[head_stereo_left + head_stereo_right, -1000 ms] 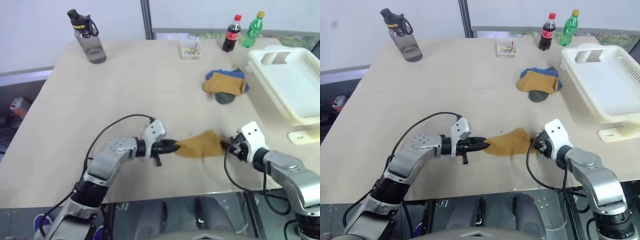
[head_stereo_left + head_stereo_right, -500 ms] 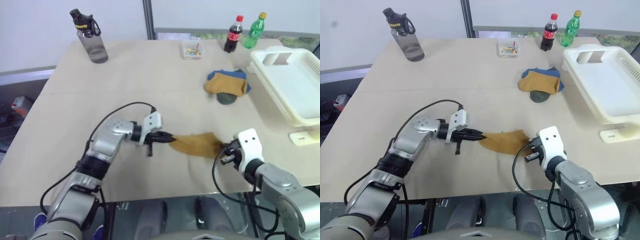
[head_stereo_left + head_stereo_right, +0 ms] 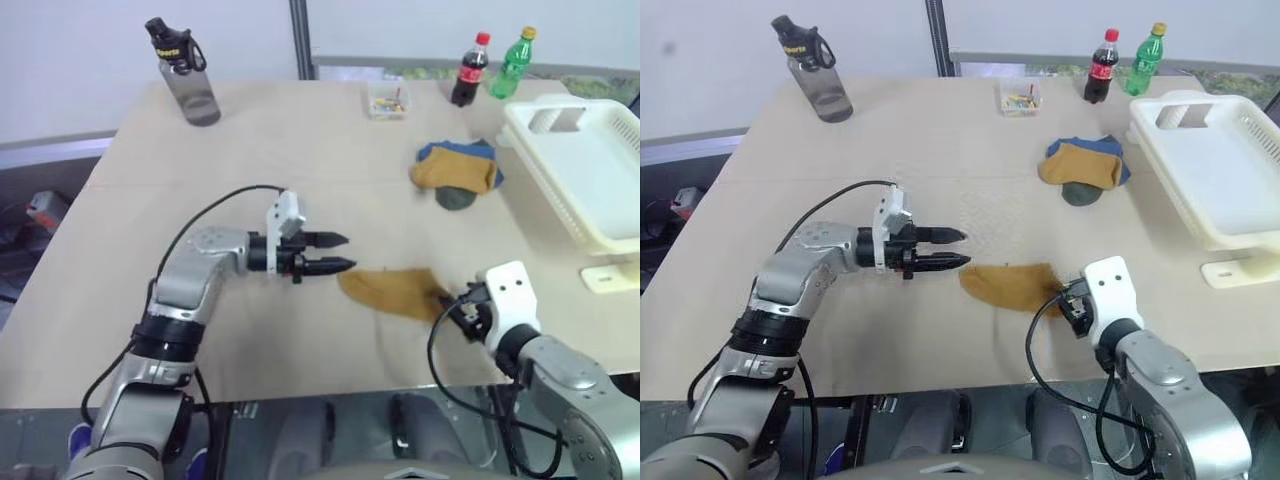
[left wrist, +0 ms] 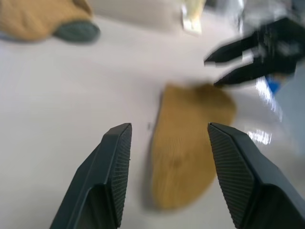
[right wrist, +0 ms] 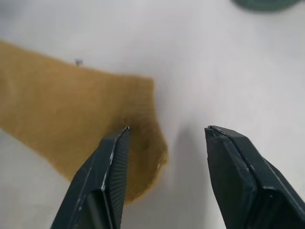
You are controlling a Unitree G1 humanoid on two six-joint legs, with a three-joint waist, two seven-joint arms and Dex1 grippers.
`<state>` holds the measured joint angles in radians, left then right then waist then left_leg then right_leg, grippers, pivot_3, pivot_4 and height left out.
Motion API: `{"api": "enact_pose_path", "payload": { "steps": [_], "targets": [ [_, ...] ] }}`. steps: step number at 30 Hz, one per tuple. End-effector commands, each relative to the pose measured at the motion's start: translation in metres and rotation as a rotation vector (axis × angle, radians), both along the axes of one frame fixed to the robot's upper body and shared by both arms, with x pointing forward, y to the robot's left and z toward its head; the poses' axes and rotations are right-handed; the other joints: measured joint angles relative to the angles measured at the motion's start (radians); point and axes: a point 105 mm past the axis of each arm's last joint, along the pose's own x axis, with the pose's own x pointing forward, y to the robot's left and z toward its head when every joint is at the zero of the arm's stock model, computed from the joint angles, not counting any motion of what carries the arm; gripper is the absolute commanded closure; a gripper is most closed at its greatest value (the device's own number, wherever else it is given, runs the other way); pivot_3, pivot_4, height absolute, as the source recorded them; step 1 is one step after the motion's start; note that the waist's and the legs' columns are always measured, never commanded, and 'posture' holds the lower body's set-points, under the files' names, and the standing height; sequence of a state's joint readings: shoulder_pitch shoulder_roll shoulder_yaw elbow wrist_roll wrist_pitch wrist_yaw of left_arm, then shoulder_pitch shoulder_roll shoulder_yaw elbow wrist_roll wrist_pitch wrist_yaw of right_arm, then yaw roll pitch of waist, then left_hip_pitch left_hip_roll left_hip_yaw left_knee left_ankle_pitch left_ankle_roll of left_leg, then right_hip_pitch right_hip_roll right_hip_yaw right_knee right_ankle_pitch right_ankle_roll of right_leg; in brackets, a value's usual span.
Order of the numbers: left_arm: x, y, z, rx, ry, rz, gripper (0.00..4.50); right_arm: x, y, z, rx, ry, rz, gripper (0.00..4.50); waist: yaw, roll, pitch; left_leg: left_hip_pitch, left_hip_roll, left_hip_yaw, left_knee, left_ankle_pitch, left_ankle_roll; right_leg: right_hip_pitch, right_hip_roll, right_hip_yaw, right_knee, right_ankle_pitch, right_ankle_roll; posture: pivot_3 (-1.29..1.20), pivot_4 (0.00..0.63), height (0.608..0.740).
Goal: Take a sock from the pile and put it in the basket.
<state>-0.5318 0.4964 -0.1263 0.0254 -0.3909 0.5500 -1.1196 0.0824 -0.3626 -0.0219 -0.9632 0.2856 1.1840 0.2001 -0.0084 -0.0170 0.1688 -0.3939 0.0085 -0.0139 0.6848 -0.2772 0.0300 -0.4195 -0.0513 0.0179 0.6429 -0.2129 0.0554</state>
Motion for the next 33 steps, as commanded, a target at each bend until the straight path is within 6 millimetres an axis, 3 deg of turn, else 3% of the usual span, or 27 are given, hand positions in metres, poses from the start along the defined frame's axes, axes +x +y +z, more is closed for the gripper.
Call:
{"api": "enact_pose_path", "payload": {
  "steps": [1, 4, 7, 12, 15, 20, 22, 27, 32, 33],
  "targets": [
    [-0.001, -0.024, -0.032, 0.099, -0.06, 0.039, 1.73, 0.013, -0.014, 0.016, -0.037, -0.078, 0.019, 1.85, -0.003, 0.0, 0.0, 0.001, 0.0, 0.0, 0.0, 0.0, 0.0, 0.001, 0.0, 0.0, -0.001, 0.0, 0.0, 0.0, 0.15, 0.74],
    [-0.001, -0.027, -0.058, 0.177, -0.108, 0.066, 1.73, 0.028, -0.024, 0.023, -0.073, -0.11, 0.021, 1.85, -0.009, 0.0, 0.0, 0.002, 0.001, 0.003, 0.0, 0.0, 0.0, 0.001, 0.001, 0.002, 0.0, 0.0, 0.0, 0.0, 0.15, 0.74],
    [-0.005, -0.025, -0.064, 0.173, -0.132, 0.079, 1.73, 0.046, -0.034, 0.035, -0.104, -0.157, 0.01, 1.85, -0.008, 0.002, -0.001, 0.003, 0.001, 0.004, -0.001, 0.0, 0.0, 0.001, 0.002, 0.001, 0.001, 0.0, -0.001, 0.0, 0.15, 0.74],
    [0.003, -0.019, -0.018, -0.102, -0.113, 0.161, 1.73, 0.082, -0.036, 0.05, -0.143, -0.224, 0.032, 1.85, -0.006, 0.001, -0.001, 0.003, 0.001, 0.004, -0.001, 0.0, 0.0, 0.001, 0.001, 0.003, 0.0, 0.0, 0.0, 0.0, 0.15, 0.74],
    [0.006, -0.005, 0.009, -0.216, -0.114, 0.214, 1.73, 0.12, -0.033, 0.058, -0.14, -0.273, 0.013, 1.85, -0.015, 0.001, 0.0, 0.003, 0.001, 0.004, 0.0, 0.0, 0.0, 0.001, 0.001, 0.002, 0.0, 0.0, 0.0, 0.0, 0.15, 0.74],
    [0.007, 0.011, 0.031, -0.25, -0.149, 0.304, 1.73, 0.182, -0.03, 0.055, -0.156, -0.315, -0.054, 1.85, -0.015, 0.001, 0.0, 0.003, 0.001, 0.006, -0.001, 0.0, 0.0, 0.001, 0.001, 0.003, 0.0, 0.0, -0.001, 0.0, 0.15, 0.74],
    [0.008, 0.016, 0.037, -0.251, -0.171, 0.354, 1.73, 0.204, -0.017, 0.055, -0.139, -0.323, -0.041, 1.85, -0.013, 0.002, 0.001, 0.002, 0.001, 0.006, -0.001, 0.0, 0.0, 0.0, 0.001, 0.002, 0.0, 0.001, -0.001, 0.0, 0.15, 0.74],
    [0.006, 0.028, 0.038, -0.238, -0.196, 0.454, 1.73, 0.233, 0.009, 0.05, -0.12, -0.313, -0.012, 1.85, -0.022, 0.002, 0.001, -0.003, 0.0, 0.005, -0.003, 0.002, -0.004, -0.005, -0.001, 0.003, 0.0, 0.001, -0.001, 0.0, 0.15, 0.74],
    [0.001, 0.036, 0.037, -0.233, -0.203, 0.514, 1.73, 0.24, 0.016, 0.039, -0.146, -0.287, -0.034, 1.85, -0.03, 0.002, 0.001, -0.004, 0.0, 0.005, -0.006, 0.003, -0.005, -0.008, -0.002, 0.004, 0.0, 0.001, -0.001, 0.0, 0.15, 0.74],
    [0.0, 0.038, 0.037, -0.232, -0.204, 0.523, 1.73, 0.24, 0.017, 0.035, -0.155, -0.272, -0.036, 2.43, -0.029, 0.002, 0.001, -0.004, -0.001, 0.006, -0.007, 0.003, -0.005, -0.009, -0.002, 0.005, 0.0, 0.001, -0.001, 0.0, 0.15, 0.74]
  ]
}}
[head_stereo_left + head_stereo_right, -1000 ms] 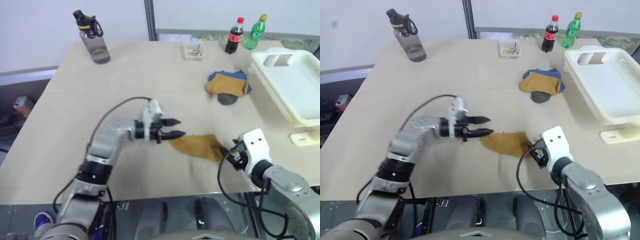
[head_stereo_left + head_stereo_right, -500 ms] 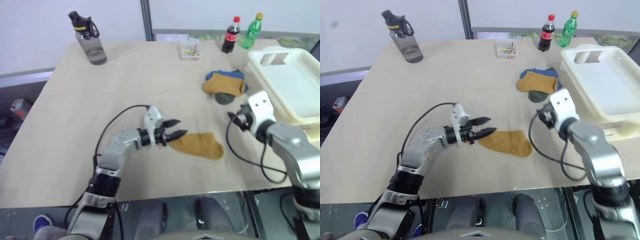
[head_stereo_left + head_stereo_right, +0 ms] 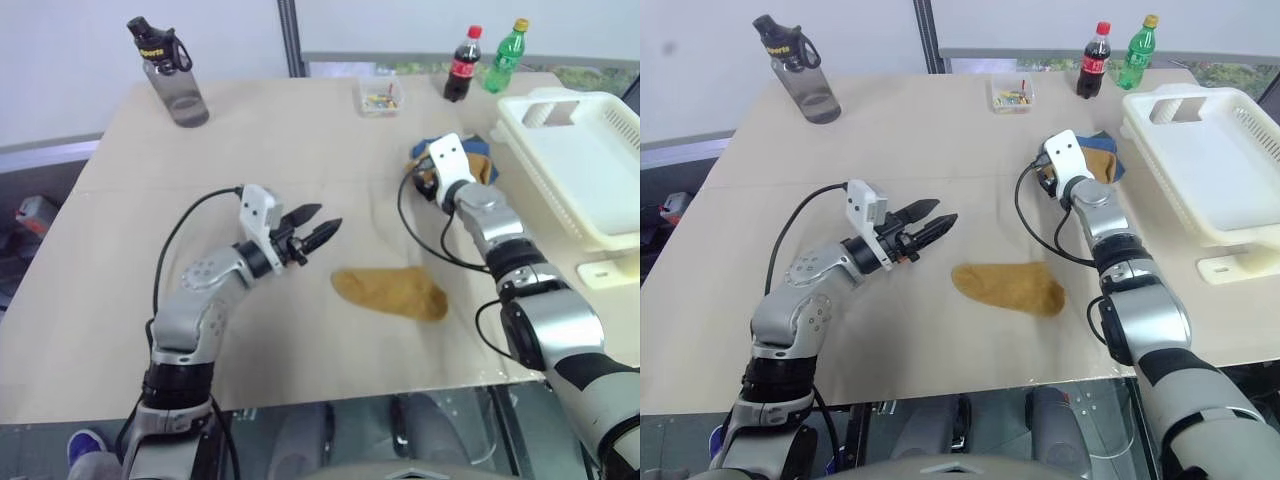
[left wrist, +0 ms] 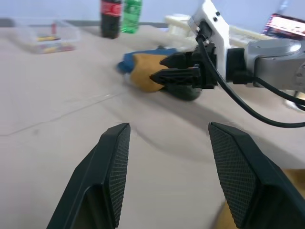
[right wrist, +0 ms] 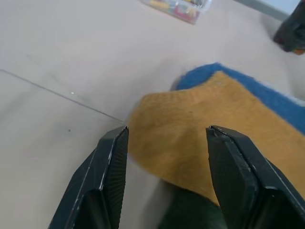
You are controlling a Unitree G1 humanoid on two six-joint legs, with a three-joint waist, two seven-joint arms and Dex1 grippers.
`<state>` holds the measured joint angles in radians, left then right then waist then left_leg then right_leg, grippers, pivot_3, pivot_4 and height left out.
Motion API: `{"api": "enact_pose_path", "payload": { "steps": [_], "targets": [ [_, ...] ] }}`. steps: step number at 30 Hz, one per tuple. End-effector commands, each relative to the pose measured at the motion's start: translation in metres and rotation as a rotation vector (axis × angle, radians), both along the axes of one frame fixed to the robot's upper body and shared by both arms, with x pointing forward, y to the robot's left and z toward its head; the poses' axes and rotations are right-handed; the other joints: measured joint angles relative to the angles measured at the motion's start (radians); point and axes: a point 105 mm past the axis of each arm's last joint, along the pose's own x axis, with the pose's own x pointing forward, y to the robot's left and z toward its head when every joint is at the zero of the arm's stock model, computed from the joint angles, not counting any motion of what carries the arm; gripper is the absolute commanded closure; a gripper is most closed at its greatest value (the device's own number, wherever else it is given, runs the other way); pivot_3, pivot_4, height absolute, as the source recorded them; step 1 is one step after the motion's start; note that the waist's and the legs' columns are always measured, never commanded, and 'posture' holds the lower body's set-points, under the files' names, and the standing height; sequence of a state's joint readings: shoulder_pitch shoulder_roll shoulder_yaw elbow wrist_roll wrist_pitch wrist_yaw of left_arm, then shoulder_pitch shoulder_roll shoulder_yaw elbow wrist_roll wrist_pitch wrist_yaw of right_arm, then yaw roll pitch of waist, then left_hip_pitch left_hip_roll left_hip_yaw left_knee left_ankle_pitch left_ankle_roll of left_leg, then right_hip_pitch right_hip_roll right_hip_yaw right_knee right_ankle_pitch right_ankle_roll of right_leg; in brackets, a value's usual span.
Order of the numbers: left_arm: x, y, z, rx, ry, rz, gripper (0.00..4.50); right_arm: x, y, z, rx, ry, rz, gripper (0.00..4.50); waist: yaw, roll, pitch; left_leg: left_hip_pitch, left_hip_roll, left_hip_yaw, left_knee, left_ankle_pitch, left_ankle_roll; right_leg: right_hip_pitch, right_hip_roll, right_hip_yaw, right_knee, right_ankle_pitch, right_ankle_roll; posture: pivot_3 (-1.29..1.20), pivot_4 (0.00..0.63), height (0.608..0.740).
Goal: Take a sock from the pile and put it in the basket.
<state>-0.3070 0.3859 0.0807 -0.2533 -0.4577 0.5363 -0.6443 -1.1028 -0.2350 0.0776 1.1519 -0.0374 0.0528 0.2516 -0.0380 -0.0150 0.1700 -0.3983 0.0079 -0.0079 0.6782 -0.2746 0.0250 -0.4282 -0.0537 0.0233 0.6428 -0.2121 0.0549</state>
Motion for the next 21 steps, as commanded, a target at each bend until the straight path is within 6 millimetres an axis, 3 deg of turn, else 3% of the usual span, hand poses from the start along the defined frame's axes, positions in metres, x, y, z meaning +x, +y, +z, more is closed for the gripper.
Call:
{"api": "enact_pose_path", "payload": {
  "steps": [1, 4, 6, 16, 19, 21],
  "targets": [
    [-0.006, 0.004, 0.014, -0.011, -0.058, 0.025, 1.73, 0.003, 0.0, 0.004, -0.021, -0.029, -0.023, 2.7, 0.0, 0.0, 0.0, 0.0, 0.0, 0.0, 0.0, 0.0, 0.0, 0.0, 0.0, 0.0, 0.0, 0.0, 0.0, 0.0, 0.15, 0.74],
    [-0.006, 0.009, 0.011, -0.013, -0.057, 0.047, 1.73, 0.002, 0.0, -0.003, -0.028, -0.017, -0.03, 3.98, -0.003, 0.0, 0.0, 0.0, 0.0, 0.0, 0.0, 0.0, 0.0, 0.0, 0.0, 0.0, 0.001, 0.0, 0.0, 0.0, 0.15, 0.74],
    [-0.006, 0.011, 0.01, -0.014, -0.058, 0.056, 1.73, 0.002, -0.001, -0.003, -0.026, -0.019, -0.033, 4.39, -0.004, 0.0, 0.0, 0.001, 0.0, 0.0, 0.0, 0.0, 0.0, 0.0, 0.0, 0.0, 0.002, 0.0, 0.0, 0.0, 0.15, 0.74],
    [-0.003, 0.014, 0.005, -0.021, -0.05, 0.066, 1.73, 0.001, 0.01, 0.003, 0.013, -0.044, 0.045, 4.39, -0.004, 0.0, 0.0, 0.001, 0.0, 0.0, 0.0, 0.0, 0.0, 0.0, 0.0, 0.0, 0.002, 0.0, 0.0, 0.0, 0.15, 0.74],
    [-0.002, 0.012, 0.005, -0.024, -0.046, 0.06, 1.73, 0.001, 0.011, 0.007, 0.045, -0.052, 0.037, 3.52, -0.004, 0.0, 0.0, 0.001, 0.0, 0.0, 0.0, 0.0, 0.0, 0.0, 0.0, 0.0, 0.002, 0.0, 0.0, 0.0, 0.15, 0.74],
    [-0.002, 0.011, 0.004, -0.024, -0.045, 0.056, 1.73, 0.003, 0.007, 0.008, 0.032, -0.066, 0.007, 2.52, -0.004, 0.0, 0.0, 0.001, 0.0, 0.0, 0.0, 0.0, 0.0, 0.0, 0.0, 0.0, 0.002, 0.0, 0.0, 0.0, 0.15, 0.74]
  ]
}}
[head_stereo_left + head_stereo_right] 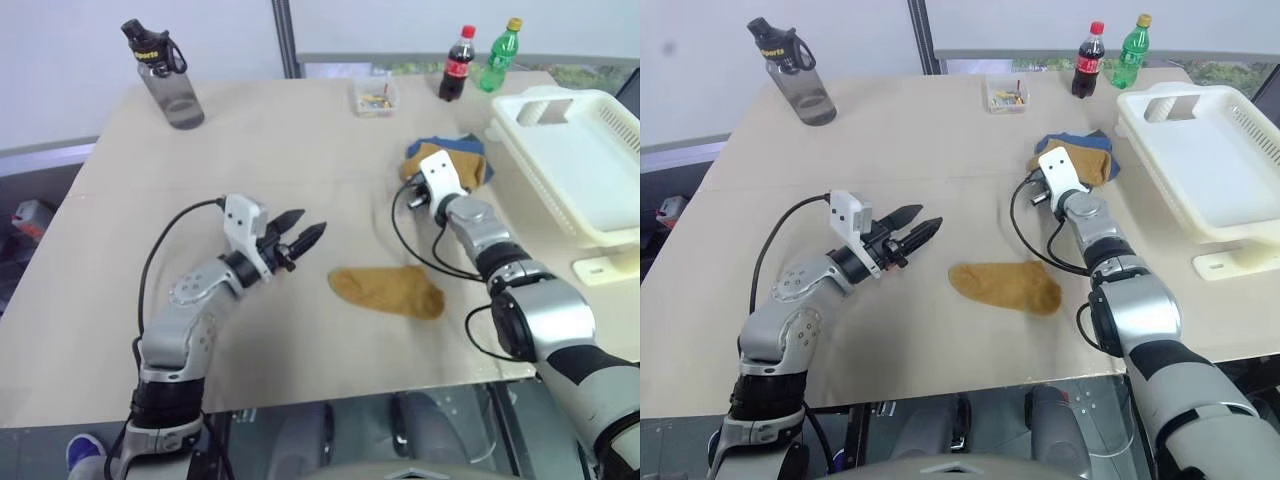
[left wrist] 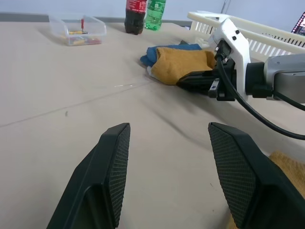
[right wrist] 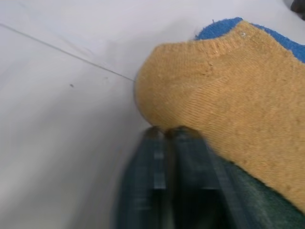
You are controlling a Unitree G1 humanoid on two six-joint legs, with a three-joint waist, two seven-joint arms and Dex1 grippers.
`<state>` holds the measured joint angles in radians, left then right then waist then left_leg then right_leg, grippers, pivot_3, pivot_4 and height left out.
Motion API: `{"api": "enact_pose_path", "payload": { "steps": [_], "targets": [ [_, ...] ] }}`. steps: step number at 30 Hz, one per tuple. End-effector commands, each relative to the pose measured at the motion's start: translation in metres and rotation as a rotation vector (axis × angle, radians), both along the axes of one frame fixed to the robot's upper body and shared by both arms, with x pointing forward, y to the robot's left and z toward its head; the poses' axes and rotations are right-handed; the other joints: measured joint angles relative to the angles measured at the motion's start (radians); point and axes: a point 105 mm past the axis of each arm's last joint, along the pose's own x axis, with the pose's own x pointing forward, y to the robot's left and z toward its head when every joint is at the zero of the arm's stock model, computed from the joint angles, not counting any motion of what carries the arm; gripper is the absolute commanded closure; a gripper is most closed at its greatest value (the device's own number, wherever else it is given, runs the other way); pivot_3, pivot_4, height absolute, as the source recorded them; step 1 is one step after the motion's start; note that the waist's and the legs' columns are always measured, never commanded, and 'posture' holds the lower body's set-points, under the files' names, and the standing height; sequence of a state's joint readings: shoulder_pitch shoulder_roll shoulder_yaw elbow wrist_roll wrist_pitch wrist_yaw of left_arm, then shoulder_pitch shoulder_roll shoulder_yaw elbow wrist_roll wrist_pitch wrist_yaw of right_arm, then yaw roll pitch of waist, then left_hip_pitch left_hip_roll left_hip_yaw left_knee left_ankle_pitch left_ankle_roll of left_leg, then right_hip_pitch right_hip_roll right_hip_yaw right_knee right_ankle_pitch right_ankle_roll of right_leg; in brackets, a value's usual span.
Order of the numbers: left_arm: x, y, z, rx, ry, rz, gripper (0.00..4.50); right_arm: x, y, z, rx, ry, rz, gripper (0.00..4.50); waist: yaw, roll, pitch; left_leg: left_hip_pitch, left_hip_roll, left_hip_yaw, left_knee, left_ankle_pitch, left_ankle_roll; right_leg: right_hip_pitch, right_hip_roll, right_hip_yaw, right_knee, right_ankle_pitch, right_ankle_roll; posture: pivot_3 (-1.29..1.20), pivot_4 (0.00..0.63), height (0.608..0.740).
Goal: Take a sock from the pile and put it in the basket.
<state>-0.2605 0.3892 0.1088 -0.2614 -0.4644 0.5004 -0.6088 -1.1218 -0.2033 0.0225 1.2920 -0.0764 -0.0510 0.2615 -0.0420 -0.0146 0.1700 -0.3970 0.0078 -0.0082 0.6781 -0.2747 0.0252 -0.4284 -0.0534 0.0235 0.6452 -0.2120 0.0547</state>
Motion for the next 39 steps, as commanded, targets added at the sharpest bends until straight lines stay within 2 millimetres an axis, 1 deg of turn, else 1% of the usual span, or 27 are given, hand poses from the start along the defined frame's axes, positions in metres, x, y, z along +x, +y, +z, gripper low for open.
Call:
{"api": "enact_pose_path", "payload": {
  "steps": [1, 2, 9, 10, 13, 14, 15, 16, 17, 27, 30, 33, 36, 37, 39],
  "targets": [
    [0.0, -0.003, 0.008, -0.008, -0.038, -0.015, 1.73, 0.006, 0.001, 0.025, 0.007, -0.096, -0.025, 2.16, 0.0, 0.0, 0.0, 0.0, 0.0, 0.0, 0.0, 0.0, 0.0, 0.0, 0.0, 0.0, 0.0, 0.0, 0.0, 0.0, 0.15, 0.74],
    [0.0, -0.004, 0.009, -0.008, -0.039, -0.015, 1.73, 0.006, -0.001, 0.025, 0.013, -0.094, -0.037, 1.7, 0.0, 0.0, 0.0, 0.0, 0.0, 0.0, 0.0, 0.0, 0.0, 0.0, 0.0, 0.0, 0.0, 0.0, 0.0, 0.0, 0.15, 0.74],
    [-0.004, 0.002, 0.01, -0.007, -0.048, 0.019, 1.73, 0.009, -0.002, 0.025, 0.037, -0.099, -0.107, 1.7, -0.001, 0.0, 0.0, 0.0, 0.0, 0.0, 0.0, 0.0, 0.0, 0.0, 0.0, 0.0, 0.0, 0.0, 0.0, 0.0, 0.15, 0.74],
    [-0.005, 0.003, 0.01, -0.006, -0.049, 0.028, 1.73, 0.009, -0.001, 0.025, 0.036, -0.098, -0.112, 2.08, -0.001, 0.0, 0.0, 0.0, 0.0, 0.0, 0.0, 0.0, 0.0, 0.0, 0.0, 0.0, 0.0, 0.0, 0.0, 0.0, 0.15, 0.74],
    [-0.008, 0.007, 0.009, -0.005, -0.051, 0.052, 1.73, 0.009, 0.002, 0.025, 0.038, -0.101, -0.11, 2.81, -0.001, 0.0, 0.0, 0.0, 0.0, 0.0, 0.0, 0.0, 0.0, 0.0, 0.0, 0.0, 0.0, 0.0, 0.0, 0.0, 0.15, 0.74],
    [-0.009, 0.008, 0.008, -0.005, -0.051, 0.059, 1.73, 0.009, 0.003, 0.026, 0.04, -0.103, -0.103, 3.42, -0.001, 0.0, 0.0, 0.0, 0.0, 0.0, 0.0, 0.0, 0.0, 0.0, 0.0, 0.0, 0.0, 0.0, 0.0, 0.0, 0.15, 0.74],
    [-0.01, 0.009, 0.008, -0.005, -0.049, 0.064, 1.73, 0.009, 0.005, 0.026, 0.041, -0.106, -0.097, 3.74, -0.001, 0.0, 0.0, 0.0, 0.0, 0.0, -0.001, 0.0, 0.0, 0.0, 0.0, 0.0, 0.0, 0.0, 0.0, 0.0, 0.15, 0.74],
    [-0.01, 0.01, 0.007, -0.006, -0.048, 0.068, 1.73, 0.008, 0.007, 0.027, 0.039, -0.108, -0.086, 3.91, -0.001, 0.0, 0.0, 0.0, 0.0, 0.0, -0.001, 0.0, 0.0, 0.0, 0.0, 0.0, 0.0, 0.0, 0.0, 0.0, 0.15, 0.74],
    [-0.01, 0.01, 0.006, -0.006, -0.047, 0.07, 1.73, 0.008, 0.008, 0.027, 0.036, -0.109, -0.077, 4.49, -0.001, 0.0, 0.0, 0.0, 0.0, 0.0, -0.001, 0.0, 0.0, 0.0, 0.0, 0.0, 0.0, 0.0, 0.0, 0.0, 0.15, 0.74],
    [-0.006, 0.007, 0.002, -0.014, -0.04, 0.064, 1.73, 0.002, 0.026, 0.022, 0.064, -0.099, 0.047, 4.49, -0.001, 0.0, 0.0, 0.0, 0.0, 0.0, -0.001, 0.0, 0.0, 0.0, 0.0, 0.0, 0.0, 0.0, 0.0, 0.0, 0.15, 0.74],
    [-0.005, 0.008, 0.0, -0.011, -0.036, 0.063, 1.73, -0.006, 0.046, 0.017, 0.077, -0.076, 0.187, 4.49, -0.002, 0.0, 0.0, 0.0, 0.0, 0.0, -0.001, 0.0, 0.0, 0.0, 0.0, 0.0, 0.0, 0.0, 0.0, 0.0, 0.15, 0.74],
    [-0.004, 0.011, -0.001, -0.009, -0.032, 0.066, 1.73, -0.016, 0.064, 0.017, 0.104, -0.069, 0.301, 4.49, -0.001, 0.0, 0.0, 0.0, 0.0, 0.0, -0.001, -0.001, 0.002, -0.001, 0.0, 0.0, 0.0, 0.0, 0.0, 0.0, 0.15, 0.74],
    [-0.003, 0.013, -0.003, -0.007, -0.027, 0.069, 1.73, -0.034, 0.083, 0.015, 0.12, -0.065, 0.428, 4.49, 0.001, 0.001, 0.0, 0.0, 0.001, -0.001, -0.002, -0.001, 0.002, -0.001, 0.0, 0.0, -0.001, 0.0, 0.0, 0.0, 0.15, 0.74],
    [-0.002, 0.013, -0.003, -0.007, -0.025, 0.069, 1.73, -0.038, 0.085, 0.015, 0.117, -0.072, 0.442, 4.49, 0.001, 0.001, 0.0, 0.0, 0.001, -0.001, -0.002, -0.001, 0.002, -0.001, 0.0, 0.0, -0.001, 0.0, 0.0, 0.0, 0.15, 0.74],
    [-0.001, 0.011, -0.005, -0.005, -0.02, 0.061, 1.73, -0.035, 0.079, 0.016, 0.071, -0.094, 0.387, 4.49, 0.002, 0.001, 0.0, 0.0, 0.001, -0.001, -0.002, -0.001, 0.002, -0.001, -0.001, -0.001, -0.001, 0.0, 0.0, 0.0, 0.15, 0.74]
  ]
}}
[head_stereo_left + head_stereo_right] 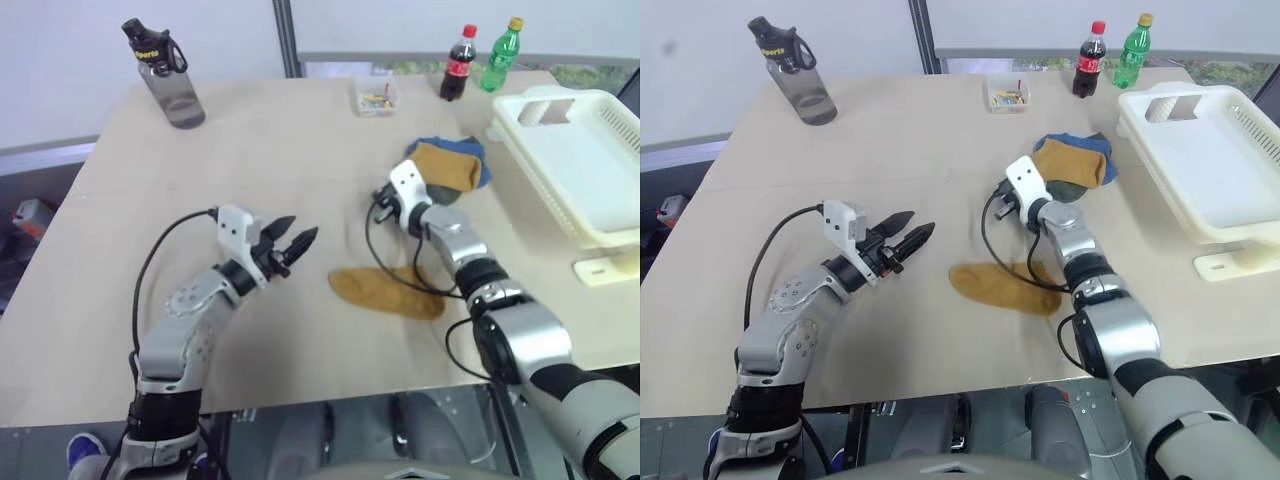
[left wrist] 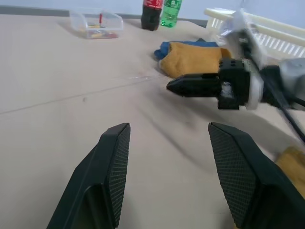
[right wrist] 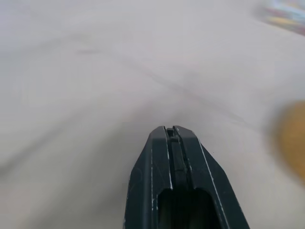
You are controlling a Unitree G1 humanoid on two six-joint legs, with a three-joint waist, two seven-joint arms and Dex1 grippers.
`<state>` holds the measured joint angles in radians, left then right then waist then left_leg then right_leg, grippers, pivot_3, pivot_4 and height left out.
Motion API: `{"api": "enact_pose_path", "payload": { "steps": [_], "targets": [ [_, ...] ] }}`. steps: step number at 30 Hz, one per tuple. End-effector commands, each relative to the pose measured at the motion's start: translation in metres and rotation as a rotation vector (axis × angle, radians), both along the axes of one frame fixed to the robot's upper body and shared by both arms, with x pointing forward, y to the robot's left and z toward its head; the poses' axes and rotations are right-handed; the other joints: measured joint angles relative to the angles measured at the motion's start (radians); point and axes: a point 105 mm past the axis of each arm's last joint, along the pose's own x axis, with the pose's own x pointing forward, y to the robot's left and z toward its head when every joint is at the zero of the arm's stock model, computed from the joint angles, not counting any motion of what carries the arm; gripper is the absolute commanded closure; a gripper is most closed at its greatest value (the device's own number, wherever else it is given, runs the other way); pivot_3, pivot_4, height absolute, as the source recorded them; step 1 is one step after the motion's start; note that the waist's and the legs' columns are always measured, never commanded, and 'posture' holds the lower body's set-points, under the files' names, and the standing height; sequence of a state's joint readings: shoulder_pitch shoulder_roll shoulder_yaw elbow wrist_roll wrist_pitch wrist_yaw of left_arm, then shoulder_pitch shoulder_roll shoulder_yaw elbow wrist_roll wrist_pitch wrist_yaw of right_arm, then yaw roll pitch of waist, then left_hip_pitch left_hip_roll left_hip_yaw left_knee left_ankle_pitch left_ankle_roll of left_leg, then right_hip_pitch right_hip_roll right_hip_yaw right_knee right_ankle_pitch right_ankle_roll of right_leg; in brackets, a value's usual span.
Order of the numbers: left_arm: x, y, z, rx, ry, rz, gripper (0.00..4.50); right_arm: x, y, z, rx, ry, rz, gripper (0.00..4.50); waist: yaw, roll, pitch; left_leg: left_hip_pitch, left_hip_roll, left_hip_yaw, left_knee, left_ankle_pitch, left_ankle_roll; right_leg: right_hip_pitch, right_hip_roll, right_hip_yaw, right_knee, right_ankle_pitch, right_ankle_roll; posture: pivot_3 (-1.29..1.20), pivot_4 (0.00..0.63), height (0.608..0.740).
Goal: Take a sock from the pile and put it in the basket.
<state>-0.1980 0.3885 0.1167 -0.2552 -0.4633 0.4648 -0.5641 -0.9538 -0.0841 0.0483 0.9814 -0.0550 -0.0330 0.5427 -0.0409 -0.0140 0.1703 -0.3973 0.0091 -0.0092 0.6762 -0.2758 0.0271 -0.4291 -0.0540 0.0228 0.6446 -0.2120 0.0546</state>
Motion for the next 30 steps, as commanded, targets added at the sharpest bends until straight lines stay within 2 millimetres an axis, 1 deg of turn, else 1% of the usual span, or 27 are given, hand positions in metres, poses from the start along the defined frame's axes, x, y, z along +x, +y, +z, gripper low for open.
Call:
{"api": "enact_pose_path", "payload": {
  "steps": [1, 4, 5, 6, 7, 9, 11, 15, 22, 23, 24, 25, 29, 30],
  "targets": [
    [0.002, -0.003, 0.009, 0.003, -0.047, -0.017, 1.73, 0.002, -0.004, 0.025, -0.034, -0.102, -0.044, 4.49, 0.001, 0.0, 0.0, 0.0, 0.0, 0.0, 0.0, 0.0, 0.0, 0.0, -0.001, 0.0, 0.0, 0.0, 0.0, 0.0, 0.15, 0.74],
    [0.003, -0.005, 0.009, 0.003, -0.047, -0.027, 1.73, 0.016, -0.022, 0.036, -0.029, -0.131, -0.174, 3.71, 0.001, 0.0, 0.0, 0.0, -0.001, 0.0, 0.0, 0.001, -0.001, -0.001, -0.001, 0.0, 0.001, 0.0, 0.0, 0.0, 0.15, 0.74],
    [0.004, -0.005, 0.009, 0.003, -0.048, -0.028, 1.73, 0.023, -0.031, 0.04, -0.035, -0.154, -0.237, 3.47, 0.001, 0.0, 0.0, 0.0, -0.002, 0.0, 0.0, 0.001, -0.002, -0.001, -0.001, 0.0, 0.001, 0.0, 0.0, 0.0, 0.15, 0.74],
    [0.004, -0.005, 0.009, 0.004, -0.049, -0.029, 1.73, 0.029, -0.041, 0.044, -0.041, -0.172, -0.302, 3.1, 0.0, 0.0, 0.0, 0.0, -0.002, 0.0, 0.0, 0.001, -0.002, -0.001, -0.001, 0.0, 0.001, 0.0, 0.0, 0.0, 0.15, 0.74],
    [0.004, -0.005, 0.01, 0.005, -0.049, -0.029, 1.73, 0.033, -0.049, 0.046, -0.045, -0.179, -0.347, 2.59, 0.0, 0.0, 0.0, 0.0, -0.002, 0.0, 0.0, 0.001, -0.003, -0.002, -0.001, 0.0, 0.002, 0.0, 0.0, 0.0, 0.15, 0.74],
    [0.004, -0.004, 0.01, 0.007, -0.05, -0.028, 1.73, 0.039, -0.06, 0.046, -0.032, -0.165, -0.413, 1.8, 0.0, 0.0, 0.0, 0.0, -0.002, 0.0, -0.001, 0.002, -0.003, -0.002, -0.001, 0.0, 0.001, 0.0, 0.0, 0.0, 0.15, 0.74],
    [0.004, -0.003, 0.01, 0.011, -0.052, -0.023, 1.73, 0.041, -0.067, 0.043, -0.043, -0.15, -0.446, 1.8, -0.002, 0.0, 0.0, 0.0, -0.002, 0.001, -0.002, 0.002, -0.003, -0.002, 0.0, 0.001, 0.0, 0.0, 0.0, 0.0, 0.15, 0.74],
    [0.0, 0.004, 0.01, 0.017, -0.055, 0.007, 1.73, 0.043, -0.072, 0.037, -0.074, -0.127, -0.468, 1.8, -0.004, 0.0, 0.0, 0.0, -0.002, 0.003, -0.005, 0.002, -0.003, -0.003, 0.0, 0.002, -0.002, 0.0, 0.0, 0.0, 0.15, 0.74],
    [-0.006, 0.01, 0.01, 0.019, -0.054, 0.046, 1.73, 0.042, -0.068, 0.034, -0.069, -0.109, -0.459, 1.8, -0.002, 0.0, 0.0, 0.0, -0.001, 0.004, -0.006, 0.002, -0.003, -0.003, 0.0, 0.003, -0.001, 0.0, 0.0, 0.0, 0.15, 0.74],
    [-0.006, 0.01, 0.01, 0.019, -0.054, 0.048, 1.73, 0.042, -0.068, 0.034, -0.068, -0.109, -0.462, 2.17, -0.001, 0.0, 0.0, 0.0, -0.001, 0.003, -0.006, 0.002, -0.003, -0.003, 0.0, 0.003, -0.001, 0.0, 0.0, 0.0, 0.15, 0.74],
    [-0.007, 0.01, 0.01, 0.018, -0.053, 0.049, 1.73, 0.042, -0.068, 0.034, -0.068, -0.109, -0.463, 2.31, -0.001, 0.0, 0.0, 0.0, -0.001, 0.003, -0.006, 0.002, -0.003, -0.003, 0.0, 0.003, -0.001, 0.0, 0.0, 0.0, 0.15, 0.74],
    [-0.007, 0.01, 0.01, 0.018, -0.053, 0.05, 1.73, 0.042, -0.068, 0.033, -0.069, -0.11, -0.462, 2.65, -0.001, 0.0, 0.0, 0.0, -0.001, 0.003, -0.006, 0.002, -0.003, -0.003, -0.001, 0.003, -0.001, 0.0, 0.0, 0.0, 0.15, 0.74],
    [-0.007, 0.011, 0.01, 0.019, -0.054, 0.055, 1.73, 0.042, -0.068, 0.032, -0.075, -0.111, -0.463, 4.48, -0.002, 0.0, 0.0, 0.0, -0.001, 0.003, -0.006, 0.002, -0.003, -0.003, 0.0, 0.003, -0.001, 0.0, 0.0, 0.0, 0.15, 0.74],
    [-0.007, 0.011, 0.01, 0.019, -0.054, 0.056, 1.73, 0.042, -0.069, 0.032, -0.076, -0.11, -0.463, 4.48, -0.002, 0.0, 0.0, 0.0, -0.001, 0.003, -0.006, 0.002, -0.003, -0.003, 0.0, 0.003, -0.001, 0.0, 0.0, 0.0, 0.15, 0.74]
  ]
}}
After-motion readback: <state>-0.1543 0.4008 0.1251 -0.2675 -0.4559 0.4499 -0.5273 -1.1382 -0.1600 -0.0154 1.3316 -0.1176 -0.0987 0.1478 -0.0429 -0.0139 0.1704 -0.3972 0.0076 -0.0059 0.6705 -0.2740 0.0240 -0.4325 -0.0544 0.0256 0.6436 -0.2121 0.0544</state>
